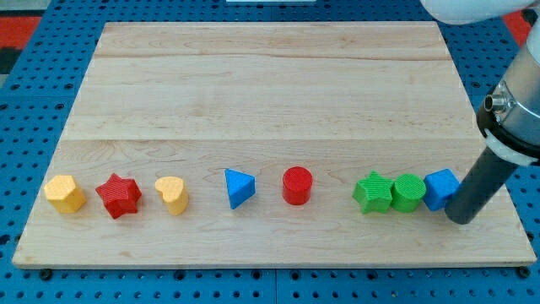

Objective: Slightly move the red circle to the right of the blue triangle

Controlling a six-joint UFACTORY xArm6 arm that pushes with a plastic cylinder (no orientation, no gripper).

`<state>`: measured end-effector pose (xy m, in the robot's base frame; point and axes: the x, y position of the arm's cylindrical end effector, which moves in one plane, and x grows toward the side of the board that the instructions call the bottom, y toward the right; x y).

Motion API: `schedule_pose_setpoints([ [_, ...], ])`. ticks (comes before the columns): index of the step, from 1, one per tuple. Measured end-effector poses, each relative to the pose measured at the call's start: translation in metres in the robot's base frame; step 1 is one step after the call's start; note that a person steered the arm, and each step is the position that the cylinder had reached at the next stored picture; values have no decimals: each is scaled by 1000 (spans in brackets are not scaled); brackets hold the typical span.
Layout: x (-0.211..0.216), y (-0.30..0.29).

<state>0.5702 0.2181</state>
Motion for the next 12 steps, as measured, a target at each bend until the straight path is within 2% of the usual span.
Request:
schedule_pose_setpoints([
  [1,30,-32],
  [2,35,-78],
  [4,1,-144],
  [7,-97,-144],
  [9,-106,-197],
  [12,-69,-184],
])
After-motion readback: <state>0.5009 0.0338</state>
